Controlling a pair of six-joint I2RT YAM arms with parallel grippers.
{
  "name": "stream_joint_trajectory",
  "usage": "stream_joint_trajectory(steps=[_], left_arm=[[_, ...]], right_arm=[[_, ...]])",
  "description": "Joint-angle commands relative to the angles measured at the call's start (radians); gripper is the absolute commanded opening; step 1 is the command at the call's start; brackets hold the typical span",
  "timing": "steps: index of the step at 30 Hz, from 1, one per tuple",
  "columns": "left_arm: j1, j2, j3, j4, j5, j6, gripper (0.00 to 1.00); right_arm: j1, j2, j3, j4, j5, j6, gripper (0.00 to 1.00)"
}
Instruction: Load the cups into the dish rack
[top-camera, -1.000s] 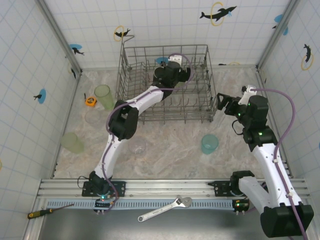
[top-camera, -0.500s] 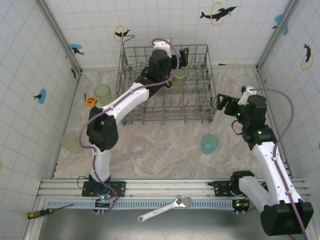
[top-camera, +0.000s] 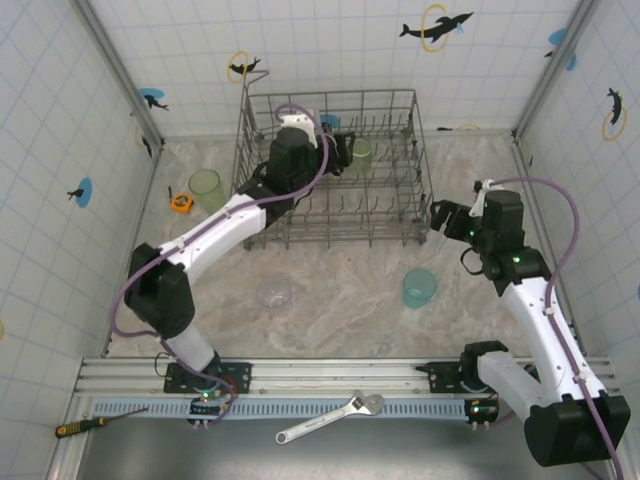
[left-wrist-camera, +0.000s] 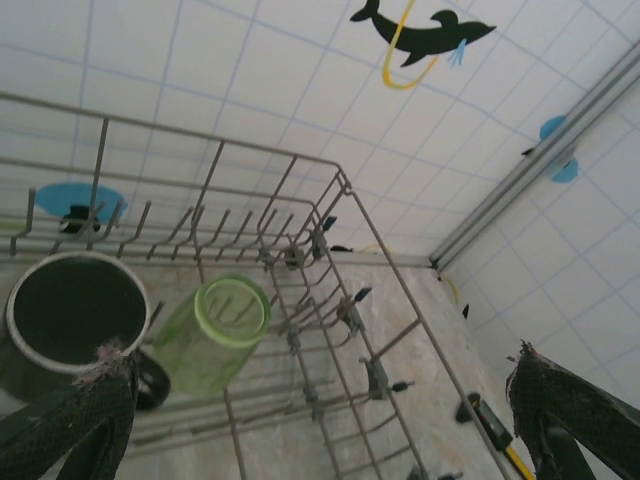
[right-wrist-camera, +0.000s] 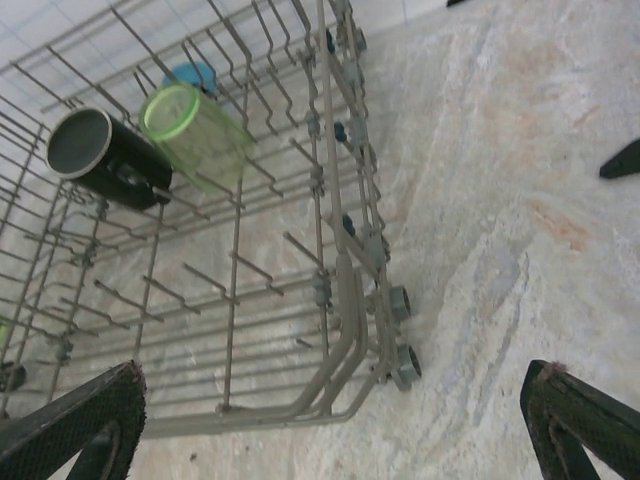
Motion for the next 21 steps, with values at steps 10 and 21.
stream_joint_trajectory(steps=[10,21], left_arm=[[0.001,-0.28,-0.252,-0.146,-0.055,-0.078,0.97],[0.001,-0.324,-0.29,-0.188,0.018,-0.107,0.97]], right_arm=[[0.079,0.034,0.055,-0.281,0.047,-0.037,1.0],[0.13,0.039,0.017,-0.401,0.065,-0.035,1.0]])
